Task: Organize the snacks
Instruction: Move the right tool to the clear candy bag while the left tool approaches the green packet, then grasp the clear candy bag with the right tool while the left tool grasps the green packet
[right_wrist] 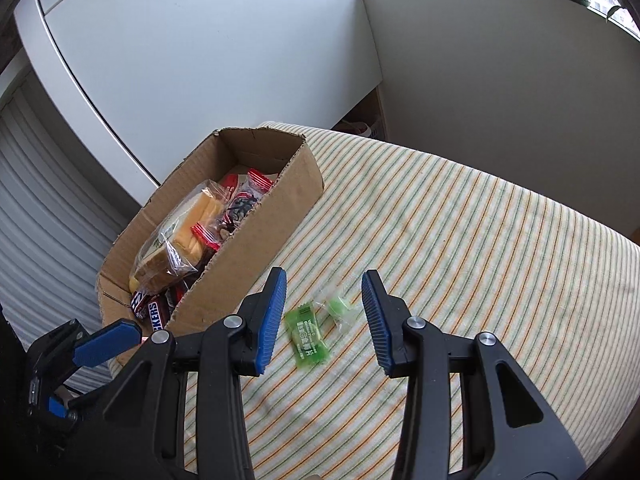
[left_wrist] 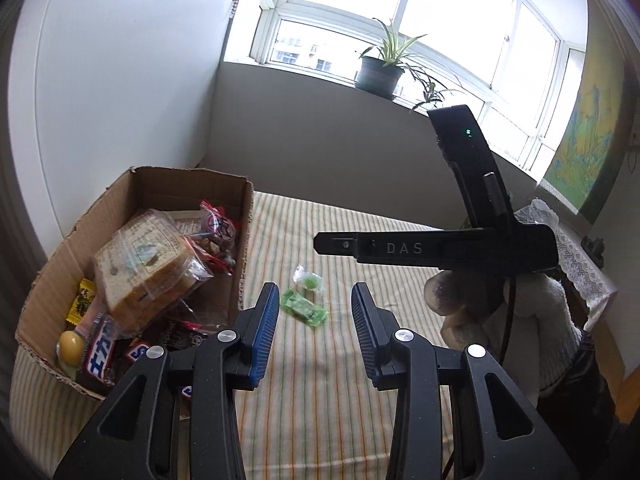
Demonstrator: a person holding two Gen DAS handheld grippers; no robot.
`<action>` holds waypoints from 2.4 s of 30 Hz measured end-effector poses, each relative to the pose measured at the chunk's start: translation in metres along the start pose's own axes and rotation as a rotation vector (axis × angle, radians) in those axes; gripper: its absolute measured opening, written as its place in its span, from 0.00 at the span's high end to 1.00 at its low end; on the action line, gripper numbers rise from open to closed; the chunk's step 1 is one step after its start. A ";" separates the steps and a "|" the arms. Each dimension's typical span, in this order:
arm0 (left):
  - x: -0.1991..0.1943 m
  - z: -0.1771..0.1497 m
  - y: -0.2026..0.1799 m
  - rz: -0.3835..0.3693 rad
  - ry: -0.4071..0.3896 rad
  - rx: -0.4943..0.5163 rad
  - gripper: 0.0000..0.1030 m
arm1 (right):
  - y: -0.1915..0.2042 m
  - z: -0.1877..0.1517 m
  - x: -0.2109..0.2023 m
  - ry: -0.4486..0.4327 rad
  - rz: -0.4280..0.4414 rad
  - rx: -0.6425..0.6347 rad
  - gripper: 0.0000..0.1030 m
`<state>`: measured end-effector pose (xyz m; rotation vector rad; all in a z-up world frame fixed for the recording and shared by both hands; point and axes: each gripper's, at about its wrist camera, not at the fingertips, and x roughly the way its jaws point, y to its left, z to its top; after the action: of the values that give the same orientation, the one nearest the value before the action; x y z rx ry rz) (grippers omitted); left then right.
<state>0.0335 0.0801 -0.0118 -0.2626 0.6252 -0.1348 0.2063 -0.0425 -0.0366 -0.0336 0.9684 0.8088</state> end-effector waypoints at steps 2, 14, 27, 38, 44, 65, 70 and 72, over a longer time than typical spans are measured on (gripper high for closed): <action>0.007 -0.003 -0.006 -0.016 0.028 0.005 0.65 | -0.004 -0.001 0.010 0.029 0.020 0.009 0.60; 0.045 -0.018 -0.025 0.014 0.143 0.036 0.65 | -0.006 -0.005 0.046 0.114 0.000 -0.039 0.63; 0.066 -0.019 -0.027 0.061 0.197 0.034 0.65 | 0.003 -0.006 0.072 0.154 -0.056 -0.082 0.76; 0.093 -0.019 -0.026 0.141 0.255 0.013 0.65 | -0.026 -0.010 0.056 0.140 -0.073 -0.053 0.76; 0.104 -0.011 -0.025 0.175 0.261 0.010 0.65 | -0.045 -0.013 0.043 0.123 -0.080 -0.018 0.76; 0.135 -0.002 -0.036 0.174 0.270 0.138 0.79 | -0.070 -0.034 0.009 0.103 -0.159 -0.007 0.77; 0.132 -0.005 -0.047 0.175 0.266 0.160 0.80 | -0.066 -0.041 0.004 0.101 -0.182 -0.017 0.77; 0.132 -0.006 -0.049 0.174 0.264 0.168 0.80 | -0.067 -0.042 0.002 0.098 -0.181 -0.012 0.77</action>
<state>0.1337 0.0055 -0.0761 -0.0266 0.8907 -0.0539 0.2183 -0.1043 -0.0844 -0.1708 1.0370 0.6508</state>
